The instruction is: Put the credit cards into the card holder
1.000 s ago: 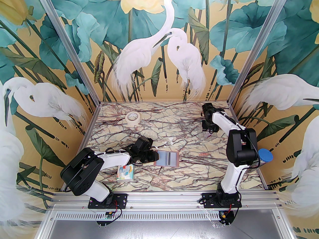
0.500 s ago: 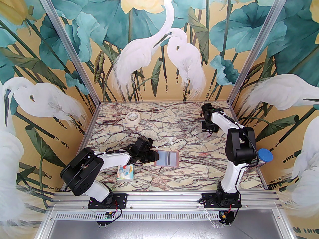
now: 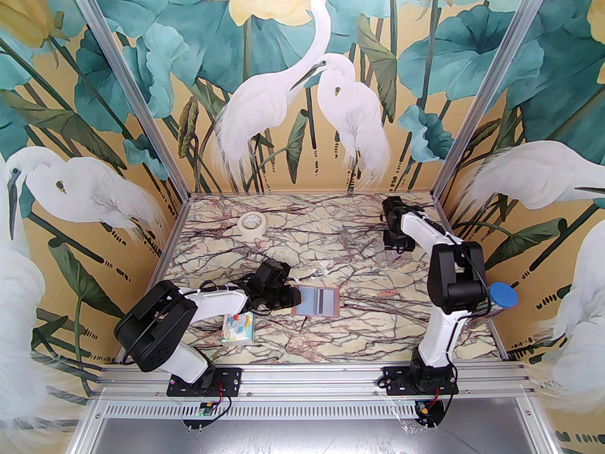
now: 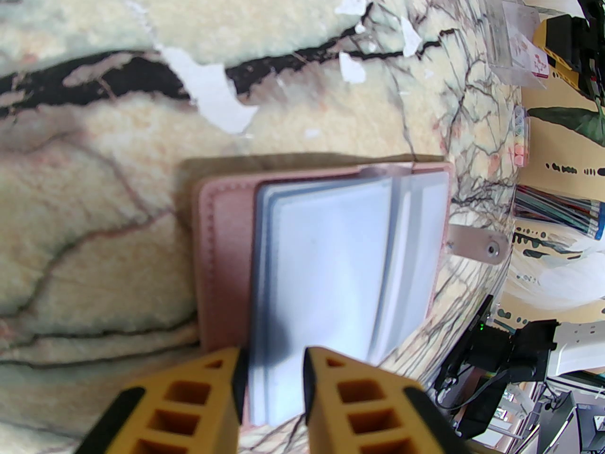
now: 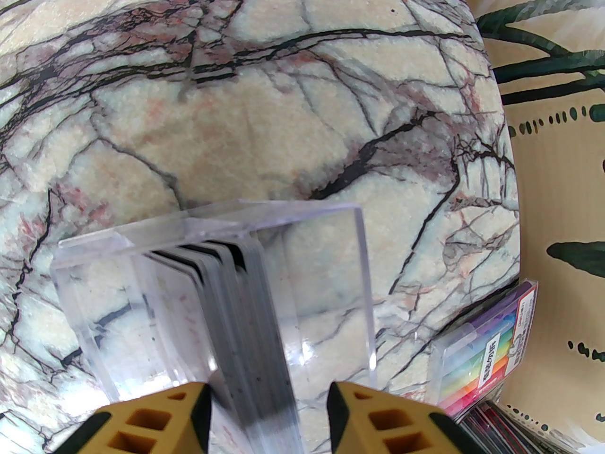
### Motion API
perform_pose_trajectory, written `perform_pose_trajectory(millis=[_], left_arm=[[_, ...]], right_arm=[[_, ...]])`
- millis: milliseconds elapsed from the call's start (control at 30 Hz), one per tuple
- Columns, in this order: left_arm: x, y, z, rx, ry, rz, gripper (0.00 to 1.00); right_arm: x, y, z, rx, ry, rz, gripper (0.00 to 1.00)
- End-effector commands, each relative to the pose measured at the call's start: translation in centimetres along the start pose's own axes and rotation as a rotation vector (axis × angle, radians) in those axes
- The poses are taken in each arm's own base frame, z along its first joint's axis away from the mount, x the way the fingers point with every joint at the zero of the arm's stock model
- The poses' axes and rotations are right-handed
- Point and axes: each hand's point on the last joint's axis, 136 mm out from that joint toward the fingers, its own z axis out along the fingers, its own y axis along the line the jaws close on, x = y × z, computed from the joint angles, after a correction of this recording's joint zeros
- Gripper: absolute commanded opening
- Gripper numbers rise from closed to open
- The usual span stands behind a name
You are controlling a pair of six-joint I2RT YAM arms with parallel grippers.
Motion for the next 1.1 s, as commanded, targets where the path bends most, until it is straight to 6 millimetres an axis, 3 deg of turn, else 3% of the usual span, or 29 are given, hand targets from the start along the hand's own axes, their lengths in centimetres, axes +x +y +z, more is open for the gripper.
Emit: perform_pose_trajectory(millis=[0,367,1067], left_arm=[[1.42,2.8,0.22,-0.106,0.042,-0.02,0.27],[1.54,2.91,0.23,-0.109,0.047,-0.02,0.27],[1.64,3.0,0.29,-0.107,0.047,-0.021,0.27]], right_arm=[[-1.03,-1.35,-1.92,0.029,-0.048,0.03,0.46],[-1.12,-1.51,-2.57,0.023,-0.062,0.038,0.41],[-1.0,-0.73,-2.52,-0.022,-0.053,0.036,0.12]])
